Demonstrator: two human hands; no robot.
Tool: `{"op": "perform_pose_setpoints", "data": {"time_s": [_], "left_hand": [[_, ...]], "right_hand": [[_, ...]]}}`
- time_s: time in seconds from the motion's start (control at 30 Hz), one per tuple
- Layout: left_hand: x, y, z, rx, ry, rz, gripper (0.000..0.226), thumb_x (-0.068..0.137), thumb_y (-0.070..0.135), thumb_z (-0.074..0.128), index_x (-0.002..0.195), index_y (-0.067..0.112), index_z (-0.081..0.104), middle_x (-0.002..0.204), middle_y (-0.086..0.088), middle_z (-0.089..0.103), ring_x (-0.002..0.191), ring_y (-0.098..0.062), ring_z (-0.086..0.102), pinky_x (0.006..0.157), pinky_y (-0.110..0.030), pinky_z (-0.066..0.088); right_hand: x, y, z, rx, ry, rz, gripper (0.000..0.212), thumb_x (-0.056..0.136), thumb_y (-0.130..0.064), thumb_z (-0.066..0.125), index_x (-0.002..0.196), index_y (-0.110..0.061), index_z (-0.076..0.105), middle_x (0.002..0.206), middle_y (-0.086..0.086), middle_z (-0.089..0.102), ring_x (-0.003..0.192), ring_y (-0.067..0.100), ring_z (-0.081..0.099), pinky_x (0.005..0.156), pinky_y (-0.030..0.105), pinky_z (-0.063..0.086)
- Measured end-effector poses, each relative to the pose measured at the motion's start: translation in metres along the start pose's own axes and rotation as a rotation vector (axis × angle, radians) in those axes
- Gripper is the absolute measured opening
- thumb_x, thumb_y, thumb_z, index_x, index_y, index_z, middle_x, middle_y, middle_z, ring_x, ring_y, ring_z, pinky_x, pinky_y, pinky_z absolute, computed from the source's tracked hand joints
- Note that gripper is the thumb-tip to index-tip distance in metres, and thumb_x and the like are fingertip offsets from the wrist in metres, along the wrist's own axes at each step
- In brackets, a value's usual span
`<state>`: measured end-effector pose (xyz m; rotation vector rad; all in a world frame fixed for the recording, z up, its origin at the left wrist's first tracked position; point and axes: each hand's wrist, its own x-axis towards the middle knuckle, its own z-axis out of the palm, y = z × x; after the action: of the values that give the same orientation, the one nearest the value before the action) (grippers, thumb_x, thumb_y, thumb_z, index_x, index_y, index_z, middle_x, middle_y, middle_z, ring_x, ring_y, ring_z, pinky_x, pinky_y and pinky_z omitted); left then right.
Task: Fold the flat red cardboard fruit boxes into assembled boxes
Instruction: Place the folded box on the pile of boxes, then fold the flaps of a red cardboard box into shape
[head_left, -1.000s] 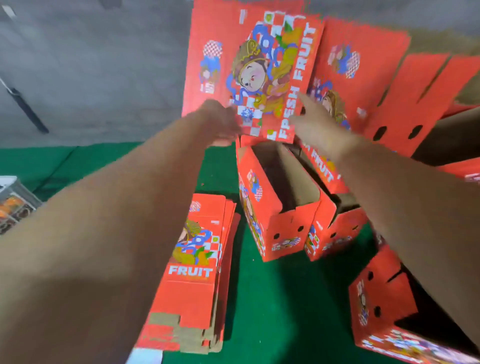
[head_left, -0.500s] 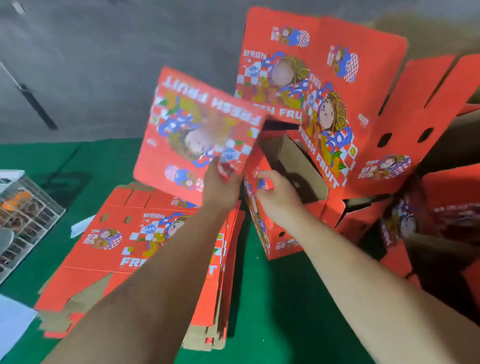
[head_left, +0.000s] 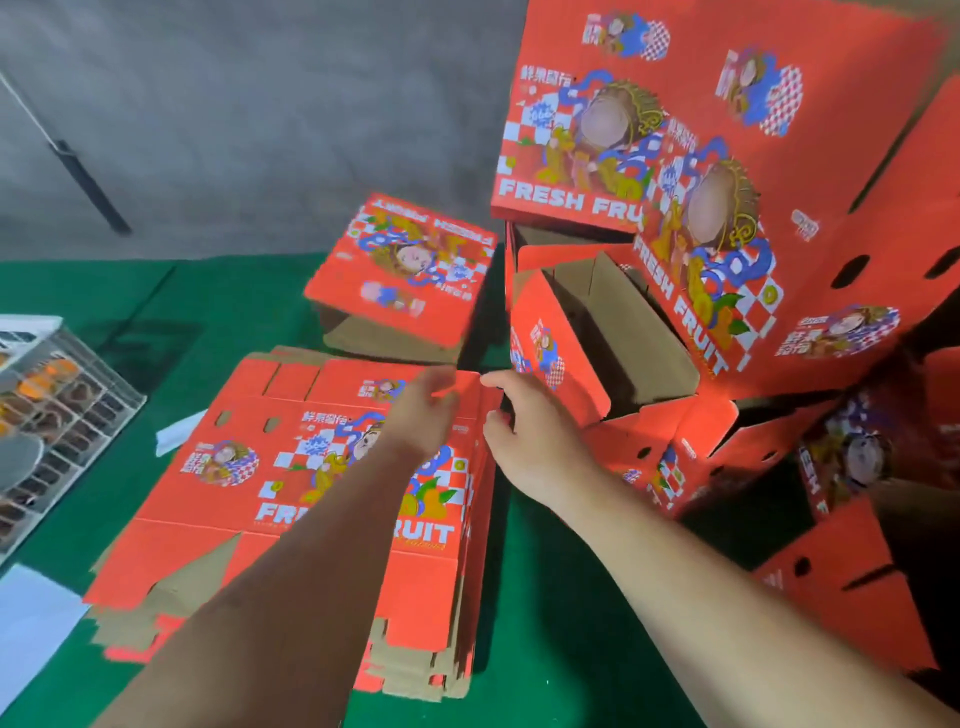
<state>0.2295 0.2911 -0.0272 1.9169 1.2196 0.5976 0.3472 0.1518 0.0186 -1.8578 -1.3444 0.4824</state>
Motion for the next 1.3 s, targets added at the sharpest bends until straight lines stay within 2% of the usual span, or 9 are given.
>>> {"op": "perform_pose_setpoints", "data": {"time_s": [0.13, 0.33, 0.53, 0.7, 0.83, 0.97, 1.07, 1.2, 1.3], "left_hand": [[-0.042, -0.032, 0.014, 0.342, -0.008, -0.098, 0.045, 0.096, 0.034, 0.062, 0.140, 0.024, 0.058, 0.144, -0.006, 0.059, 0.134, -0.033, 0.054, 0.111, -0.040, 0.041], [-0.123, -0.071, 0.029, 0.848, -0.276, -0.245, 0.120, 0.075, 0.083, 0.057, 0.164, 0.037, -0.008, 0.171, -0.012, -0.024, 0.154, -0.052, -0.019, 0.121, -0.069, -0.002], [-0.175, -0.052, 0.050, 0.576, -0.333, -0.085, 0.089, 0.085, 0.064, 0.047, 0.163, 0.043, 0.010, 0.175, 0.000, 0.001, 0.159, -0.042, -0.008, 0.125, -0.062, 0.001], [-0.209, -0.076, 0.001, 0.307, 0.001, 0.071, 0.057, 0.085, 0.032, 0.060, 0.141, 0.020, 0.056, 0.136, -0.007, 0.066, 0.118, -0.038, 0.063, 0.097, -0.042, 0.049], [-0.225, -0.125, -0.069, 0.246, 0.375, -0.380, 0.079, 0.078, 0.054, 0.051, 0.138, 0.003, 0.056, 0.139, -0.030, 0.057, 0.129, -0.049, 0.053, 0.104, -0.054, 0.040], [-0.253, -0.127, -0.086, -0.321, 0.368, -0.501, 0.010, 0.095, 0.036, 0.063, 0.085, 0.033, 0.066, 0.087, 0.011, 0.068, 0.090, -0.019, 0.068, 0.068, -0.026, 0.044], [-0.261, -0.112, -0.077, -0.431, 0.316, -0.472, 0.009, 0.098, 0.042, 0.066, 0.097, 0.035, 0.071, 0.089, 0.010, 0.075, 0.096, -0.012, 0.071, 0.074, -0.022, 0.051], [-0.263, -0.088, -0.071, -0.453, 0.216, -0.533, 0.064, 0.079, 0.070, 0.060, 0.126, 0.027, 0.066, 0.131, -0.016, 0.056, 0.130, -0.038, 0.051, 0.111, -0.058, 0.043], [-0.272, -0.060, -0.072, -0.649, 0.029, -0.483, 0.053, 0.104, 0.060, 0.042, 0.108, 0.017, 0.074, 0.108, -0.021, 0.070, 0.103, -0.038, 0.068, 0.096, -0.053, 0.056]], "right_hand": [[-0.022, 0.009, 0.033, 0.092, -0.057, 0.096, 0.041, 0.098, -0.015, 0.057, 0.138, -0.022, 0.060, 0.138, -0.003, 0.060, 0.127, 0.013, 0.056, 0.110, 0.031, 0.043], [-0.080, 0.033, 0.096, 0.416, -0.161, 0.643, 0.050, 0.098, -0.017, 0.061, 0.146, -0.020, 0.047, 0.117, -0.008, 0.063, 0.105, 0.015, 0.064, 0.084, 0.024, 0.047], [-0.108, 0.054, 0.105, 0.791, -0.013, 0.996, 0.025, 0.101, -0.007, 0.055, 0.123, -0.007, 0.067, 0.121, 0.026, 0.071, 0.105, 0.037, 0.071, 0.085, 0.042, 0.052], [-0.120, 0.049, 0.069, 0.703, 0.069, 0.902, 0.018, 0.098, -0.004, 0.061, 0.091, -0.013, 0.075, 0.084, 0.014, 0.079, 0.069, 0.025, 0.073, 0.062, 0.042, 0.063], [-0.132, 0.054, 0.032, 0.810, 0.115, 0.827, 0.021, 0.101, 0.000, 0.056, 0.111, -0.013, 0.070, 0.109, 0.024, 0.074, 0.099, 0.040, 0.070, 0.095, 0.061, 0.055], [-0.146, 0.059, 0.000, 0.809, 0.229, 0.705, 0.022, 0.097, -0.003, 0.057, 0.104, -0.017, 0.072, 0.087, 0.010, 0.074, 0.078, 0.028, 0.067, 0.074, 0.037, 0.052], [-0.154, 0.050, -0.016, 0.656, 0.297, 0.608, 0.012, 0.098, -0.019, 0.061, 0.095, -0.022, 0.072, 0.085, -0.003, 0.074, 0.083, 0.021, 0.066, 0.071, 0.028, 0.047], [-0.167, 0.041, -0.032, 0.425, 0.241, 0.527, 0.020, 0.100, -0.040, 0.063, 0.103, -0.022, 0.071, 0.108, -0.006, 0.074, 0.101, 0.011, 0.066, 0.085, 0.027, 0.049], [-0.182, 0.029, -0.033, 0.418, 0.083, 0.446, 0.027, 0.104, -0.044, 0.058, 0.122, -0.029, 0.070, 0.125, -0.010, 0.073, 0.112, 0.003, 0.067, 0.104, 0.030, 0.048]]}}
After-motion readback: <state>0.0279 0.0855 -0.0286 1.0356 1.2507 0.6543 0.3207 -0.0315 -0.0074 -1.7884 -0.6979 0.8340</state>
